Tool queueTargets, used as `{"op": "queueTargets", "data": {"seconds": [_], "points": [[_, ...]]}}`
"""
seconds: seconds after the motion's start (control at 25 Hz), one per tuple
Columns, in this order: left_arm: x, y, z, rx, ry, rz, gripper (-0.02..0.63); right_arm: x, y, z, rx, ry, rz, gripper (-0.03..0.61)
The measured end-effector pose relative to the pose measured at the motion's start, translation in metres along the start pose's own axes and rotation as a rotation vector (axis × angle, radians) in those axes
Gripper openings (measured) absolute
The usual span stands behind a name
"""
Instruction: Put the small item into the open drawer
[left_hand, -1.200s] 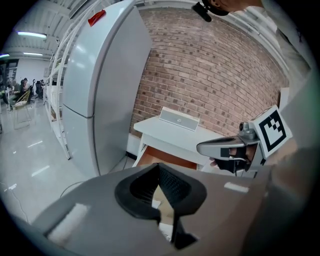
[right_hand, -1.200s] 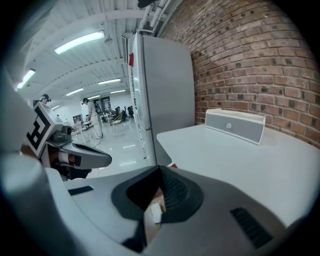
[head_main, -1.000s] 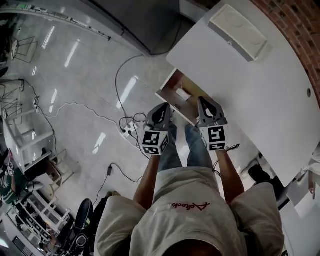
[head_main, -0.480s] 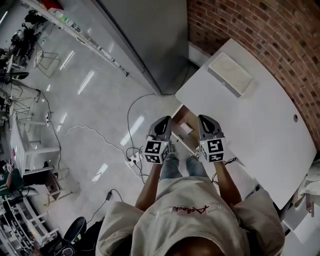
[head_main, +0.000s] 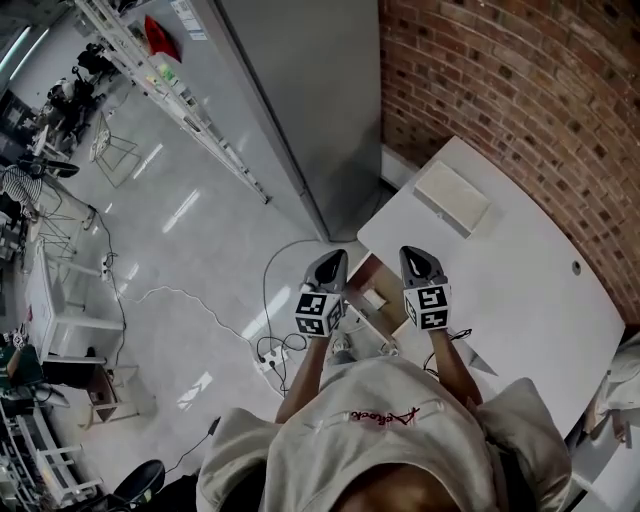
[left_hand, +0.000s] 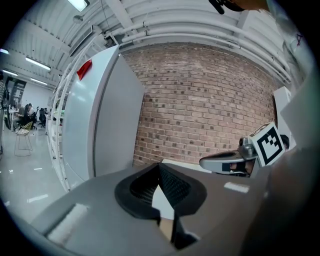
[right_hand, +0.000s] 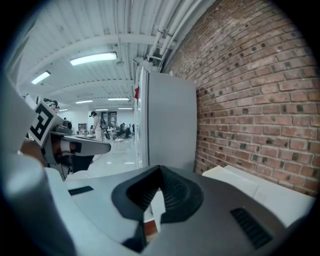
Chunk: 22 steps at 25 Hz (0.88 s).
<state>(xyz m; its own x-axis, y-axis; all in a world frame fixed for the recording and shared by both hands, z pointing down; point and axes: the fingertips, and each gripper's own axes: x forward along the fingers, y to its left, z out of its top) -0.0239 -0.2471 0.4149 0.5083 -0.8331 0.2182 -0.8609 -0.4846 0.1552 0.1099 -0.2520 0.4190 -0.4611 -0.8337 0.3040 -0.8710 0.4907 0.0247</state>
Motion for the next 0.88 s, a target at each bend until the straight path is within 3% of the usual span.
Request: {"op": "queueTargets", "data": {"seconds": [0.24,0.88], "points": [[0.003,0.008,0.034,0.017,-0.046,-0.008,0.009,0.001,-0.019,0.024,-0.023,-0.036,-0.04,0.012],[0.006,0.051,0.07,0.081,-0.075,0.031,0.009,0.005,-0.016,0.055,-0.04,-0.075,-0.074,0.012]]}}
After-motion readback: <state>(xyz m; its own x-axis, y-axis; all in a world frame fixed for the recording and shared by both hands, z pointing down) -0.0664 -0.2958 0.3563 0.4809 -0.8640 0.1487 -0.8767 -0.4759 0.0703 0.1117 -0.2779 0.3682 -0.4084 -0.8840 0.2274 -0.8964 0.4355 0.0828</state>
